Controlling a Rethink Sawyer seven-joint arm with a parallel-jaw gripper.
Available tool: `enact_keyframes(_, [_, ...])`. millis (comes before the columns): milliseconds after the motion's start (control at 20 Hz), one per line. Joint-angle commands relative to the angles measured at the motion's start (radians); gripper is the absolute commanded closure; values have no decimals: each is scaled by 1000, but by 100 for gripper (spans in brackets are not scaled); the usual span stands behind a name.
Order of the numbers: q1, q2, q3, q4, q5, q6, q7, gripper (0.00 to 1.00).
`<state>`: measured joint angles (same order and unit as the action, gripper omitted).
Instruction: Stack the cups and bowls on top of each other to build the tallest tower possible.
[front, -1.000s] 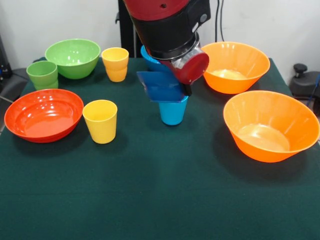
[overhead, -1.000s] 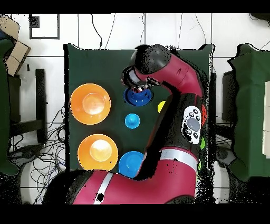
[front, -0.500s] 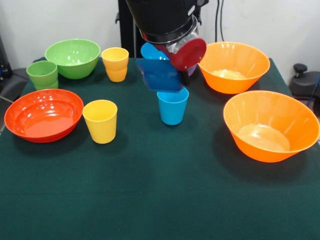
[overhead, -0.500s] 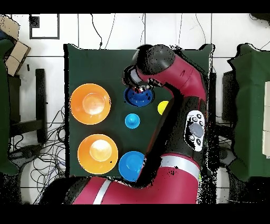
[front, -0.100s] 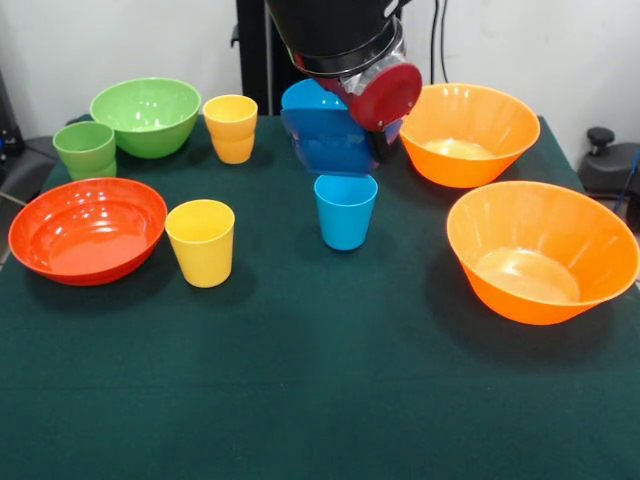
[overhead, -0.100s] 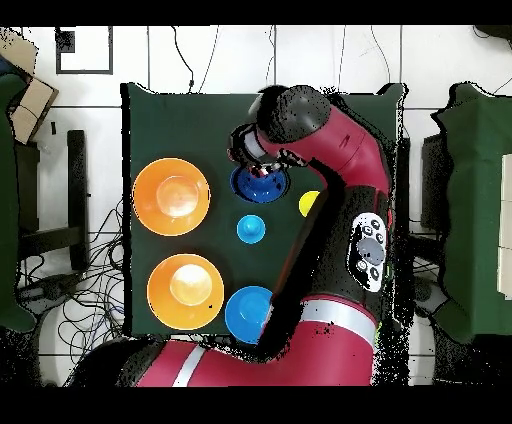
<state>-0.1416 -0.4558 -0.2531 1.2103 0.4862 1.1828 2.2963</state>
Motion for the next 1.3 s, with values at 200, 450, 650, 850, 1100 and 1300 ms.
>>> enact_keyframes(200, [24, 49, 37, 42, 3, 8, 254, 100])
enact_keyframes(450, [28, 58, 27, 26, 7, 36, 297, 100])
enact_keyframes(650, [18, 76, 43, 2, 22, 47, 325, 100])
enact_keyframes(850, [6, 104, 56, -21, 28, 44, 343, 100])
enact_keyframes(1100, [-2, 127, 64, -49, 31, 66, 370, 100])
enact_keyframes(1300, [3, 138, 70, -70, 38, 75, 396, 100])
